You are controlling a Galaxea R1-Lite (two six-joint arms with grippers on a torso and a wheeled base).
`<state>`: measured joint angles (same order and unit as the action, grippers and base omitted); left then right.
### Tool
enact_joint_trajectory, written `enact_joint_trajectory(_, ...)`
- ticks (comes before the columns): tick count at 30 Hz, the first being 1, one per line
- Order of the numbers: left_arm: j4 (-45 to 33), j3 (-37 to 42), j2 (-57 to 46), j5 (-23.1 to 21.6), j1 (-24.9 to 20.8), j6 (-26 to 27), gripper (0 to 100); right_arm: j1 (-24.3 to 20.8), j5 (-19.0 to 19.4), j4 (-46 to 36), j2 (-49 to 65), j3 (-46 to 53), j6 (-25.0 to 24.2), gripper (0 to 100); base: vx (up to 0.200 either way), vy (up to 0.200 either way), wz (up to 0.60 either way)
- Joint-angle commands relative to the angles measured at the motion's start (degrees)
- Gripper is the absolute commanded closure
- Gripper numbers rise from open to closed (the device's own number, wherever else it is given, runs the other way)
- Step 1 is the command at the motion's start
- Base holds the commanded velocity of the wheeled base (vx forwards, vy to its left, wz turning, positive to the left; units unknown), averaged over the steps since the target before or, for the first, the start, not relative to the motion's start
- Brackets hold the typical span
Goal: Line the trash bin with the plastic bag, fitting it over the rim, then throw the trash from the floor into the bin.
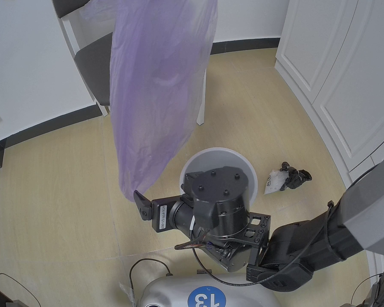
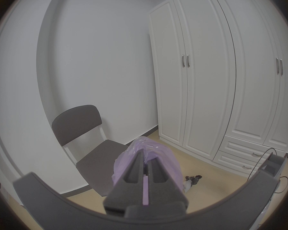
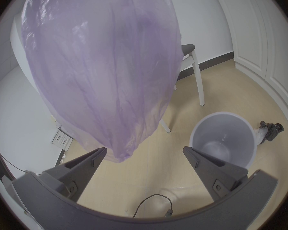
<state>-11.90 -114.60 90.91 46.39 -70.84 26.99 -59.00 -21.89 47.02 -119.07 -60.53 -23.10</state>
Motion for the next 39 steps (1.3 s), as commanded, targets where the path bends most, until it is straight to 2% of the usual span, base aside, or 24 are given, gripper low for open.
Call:
enact_joint_trajectory(1,0.0,0.0,0.1,0.0,0.0,0.0,100,-0.4,-0.1,0.0,-0.5,-0.8,0.0,0,0.0,0.0,0.0)
enact_joint_trajectory(10,0.2,0.0,0.1,0.0,0.0,0.0,100,0.8,-0.4,-1.8,-1.3,-4.3,-0.1,0,0.0,0.0,0.0)
enact_joint_trajectory(17,0.2,0.0,-0.4,0.5,0.0,0.0,100,6.0,-1.0,-1.7,0.1,-3.3,-0.1,0,0.0,0.0,0.0)
enact_joint_trajectory(23,0.2,0.0,-0.4,0.7,0.1,0.0,100,8.6,-3.0,-1.1,5.1,2.1,-0.5,0,0.0,0.0,0.0)
enact_joint_trajectory(24,0.1,0.0,-0.5,0.9,0.4,0.0,100,9.9,-3.2,0.1,7.2,5.2,-0.7,0,0.0,0.0,0.0)
enact_joint_trajectory(29,0.1,0.0,-0.4,0.9,0.8,0.0,100,13.7,-3.2,3.3,9.9,9.2,-0.9,0,0.0,0.0,0.0)
enact_joint_trajectory(34,0.2,0.0,-0.3,0.9,0.8,0.0,100,14.2,-3.2,3.5,9.9,8.2,-1.0,0,0.0,0.0,0.0)
enact_joint_trajectory(39,0.9,0.0,0.0,0.9,0.8,0.0,100,11.7,-3.2,3.3,8.2,6.5,-1.0,0,0.0,0.0,0.0)
